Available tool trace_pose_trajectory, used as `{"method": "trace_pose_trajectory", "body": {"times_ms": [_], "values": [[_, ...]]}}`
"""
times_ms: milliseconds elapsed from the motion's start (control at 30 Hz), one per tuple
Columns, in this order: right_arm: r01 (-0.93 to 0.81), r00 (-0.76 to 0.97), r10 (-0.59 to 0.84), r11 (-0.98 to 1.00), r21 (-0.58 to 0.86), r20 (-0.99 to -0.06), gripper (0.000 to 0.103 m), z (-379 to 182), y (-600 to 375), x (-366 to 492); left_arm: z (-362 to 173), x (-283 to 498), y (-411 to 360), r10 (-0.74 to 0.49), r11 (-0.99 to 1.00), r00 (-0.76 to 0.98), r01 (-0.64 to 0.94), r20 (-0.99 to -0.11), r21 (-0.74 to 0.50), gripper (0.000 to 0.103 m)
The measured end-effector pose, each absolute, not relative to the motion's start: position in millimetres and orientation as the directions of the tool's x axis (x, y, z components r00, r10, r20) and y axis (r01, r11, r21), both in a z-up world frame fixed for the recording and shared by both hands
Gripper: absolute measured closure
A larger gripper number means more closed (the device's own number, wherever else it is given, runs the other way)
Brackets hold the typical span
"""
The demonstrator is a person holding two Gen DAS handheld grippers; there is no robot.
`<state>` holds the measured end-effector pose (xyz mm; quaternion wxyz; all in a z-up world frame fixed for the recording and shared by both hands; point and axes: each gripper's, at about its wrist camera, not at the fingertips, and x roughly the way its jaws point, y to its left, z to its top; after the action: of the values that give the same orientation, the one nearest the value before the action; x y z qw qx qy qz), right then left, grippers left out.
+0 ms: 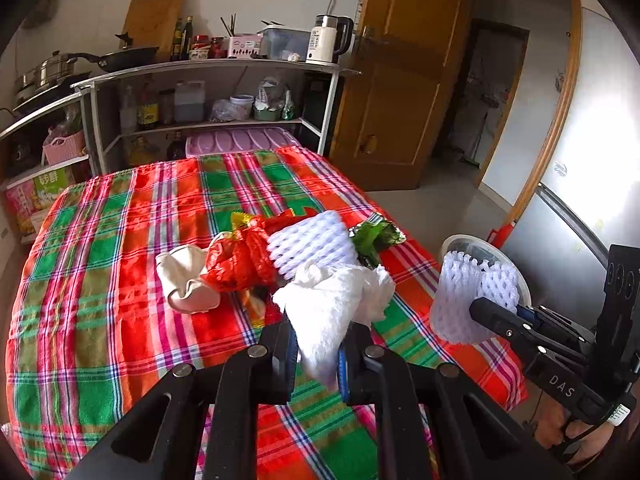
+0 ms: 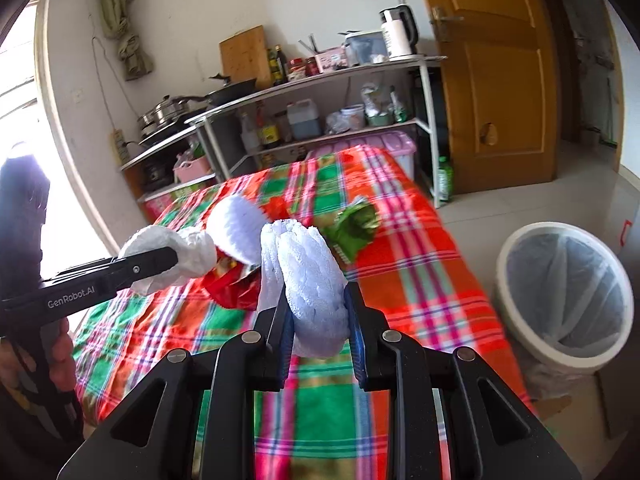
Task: Collect trash
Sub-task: 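Close the right gripper on the white foam net while the left gripper grasps the white tissue, then carry the foam net and tissue in both grippers over the white trash bin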
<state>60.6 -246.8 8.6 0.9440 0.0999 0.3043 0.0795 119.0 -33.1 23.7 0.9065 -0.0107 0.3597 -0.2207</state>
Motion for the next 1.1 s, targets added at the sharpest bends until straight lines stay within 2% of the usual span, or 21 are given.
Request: {"method": "trace_pose_trajectory", "body": {"times_ms": [600,867,1100], "values": [[0.206,0.841,-0.08,0.962,0.179,-0.536,0.078,36,-360,34,30,151,-169,-0.58,0.758,0.5,0.62,-0.643,-0.201,0.087],[0.343,0.8,-0.21,0.929,0.141,-0.562,0.078,29,-412,27,16,161,-245,-0.623,0.68,0.411,0.706,-0.665,-0.2,0.087],[0.402,0.754,-0.261,0.909,0.108,-0.603,0.078,12,-448,35,-11,178,-303,-0.622,0.639,0.324,0.736,-0.713,-0.223,0.087]]}}
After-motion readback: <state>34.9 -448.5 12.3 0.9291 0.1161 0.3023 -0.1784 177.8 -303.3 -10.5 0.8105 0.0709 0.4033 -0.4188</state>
